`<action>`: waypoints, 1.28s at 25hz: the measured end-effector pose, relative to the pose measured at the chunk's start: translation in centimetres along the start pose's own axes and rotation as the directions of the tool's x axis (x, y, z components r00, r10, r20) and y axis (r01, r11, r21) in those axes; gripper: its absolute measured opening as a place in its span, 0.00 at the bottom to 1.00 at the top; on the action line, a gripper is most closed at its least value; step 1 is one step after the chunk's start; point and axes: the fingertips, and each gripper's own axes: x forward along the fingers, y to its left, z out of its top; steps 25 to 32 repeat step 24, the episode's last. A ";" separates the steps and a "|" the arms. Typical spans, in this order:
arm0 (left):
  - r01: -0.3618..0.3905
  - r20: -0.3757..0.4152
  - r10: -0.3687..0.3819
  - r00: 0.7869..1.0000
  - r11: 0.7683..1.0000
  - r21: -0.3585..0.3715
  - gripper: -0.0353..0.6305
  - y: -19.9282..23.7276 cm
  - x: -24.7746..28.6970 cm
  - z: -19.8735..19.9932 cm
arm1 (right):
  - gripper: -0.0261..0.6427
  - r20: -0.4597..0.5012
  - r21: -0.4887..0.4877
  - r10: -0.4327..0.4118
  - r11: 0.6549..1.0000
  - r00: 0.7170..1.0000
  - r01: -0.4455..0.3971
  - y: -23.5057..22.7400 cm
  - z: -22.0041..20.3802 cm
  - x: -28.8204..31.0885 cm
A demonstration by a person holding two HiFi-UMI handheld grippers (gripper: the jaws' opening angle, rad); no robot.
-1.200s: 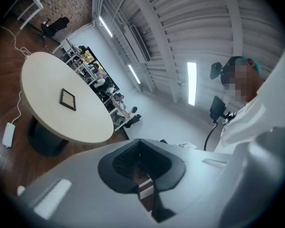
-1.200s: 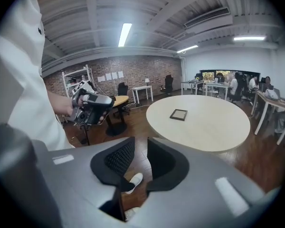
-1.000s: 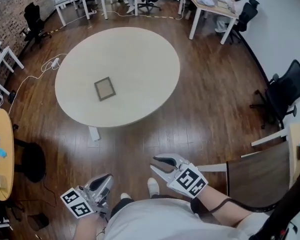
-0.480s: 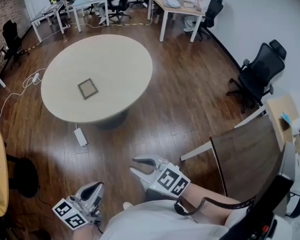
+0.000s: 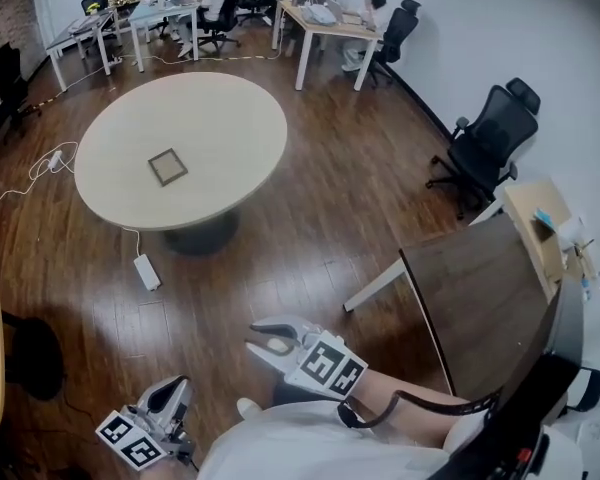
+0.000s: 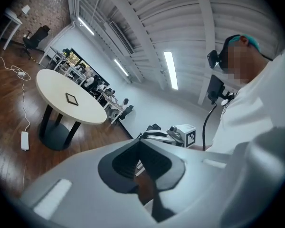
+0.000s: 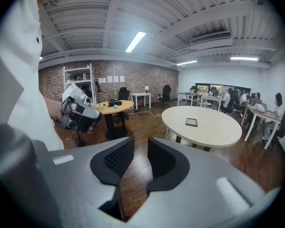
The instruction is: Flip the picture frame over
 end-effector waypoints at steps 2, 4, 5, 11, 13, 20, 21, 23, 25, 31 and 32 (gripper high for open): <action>0.006 0.003 -0.006 1.000 1.000 0.001 0.05 -0.2 -0.5 -0.3 | 0.18 -0.007 -0.007 0.003 1.000 1.000 -0.003 0.9 -0.1 0.0; 0.010 0.010 -0.010 1.000 1.000 -0.004 0.05 -0.2 -0.9 -0.5 | 0.18 -0.011 -0.016 0.008 1.000 1.000 -0.008 1.6 -0.1 0.1; 0.011 0.012 -0.011 1.000 1.000 -0.006 0.05 -0.1 -1.0 -0.5 | 0.18 -0.011 -0.021 0.008 1.000 1.000 -0.008 1.7 -0.1 0.2; 0.017 0.005 -0.017 1.000 1.000 0.006 0.05 -0.4 -1.2 -0.6 | 0.17 -0.009 -0.034 0.001 0.999 1.000 -0.001 2.1 0.3 0.1; 0.020 0.007 -0.020 1.000 1.000 0.006 0.05 -0.4 -1.1 -0.6 | 0.17 -0.011 -0.038 -0.002 0.999 1.000 0.002 2.0 0.3 0.0; 0.028 0.017 -0.028 0.999 1.000 0.008 0.05 -0.1 -0.9 -0.6 | 0.17 -0.016 -0.055 -0.016 0.998 1.000 0.015 2.0 0.4 -0.2; 0.028 0.016 -0.028 0.999 1.000 0.007 0.05 -0.2 -0.9 -0.8 | 0.17 -0.018 -0.055 -0.017 0.998 1.000 0.016 2.1 0.3 -0.3; 0.031 0.016 -0.031 0.999 0.999 0.005 0.05 -0.2 -1.1 -1.0 | 0.17 -0.020 -0.054 -0.019 0.998 1.000 0.018 2.4 0.1 -0.3; 0.033 0.016 -0.033 0.999 0.999 0.004 0.05 -0.3 -1.1 -1.1 | 0.17 -0.022 -0.053 -0.020 0.998 1.000 0.019 2.5 -0.1 -0.4; 0.033 0.016 -0.033 0.999 0.999 0.004 0.05 -0.3 -1.1 -1.1 | 0.17 -0.022 -0.053 -0.020 0.998 1.000 0.019 2.5 -0.1 -0.4; 0.033 0.016 -0.033 0.999 0.999 0.004 0.05 -0.3 -1.1 -1.1 | 0.17 -0.022 -0.053 -0.020 0.998 1.000 0.019 2.5 -0.1 -0.4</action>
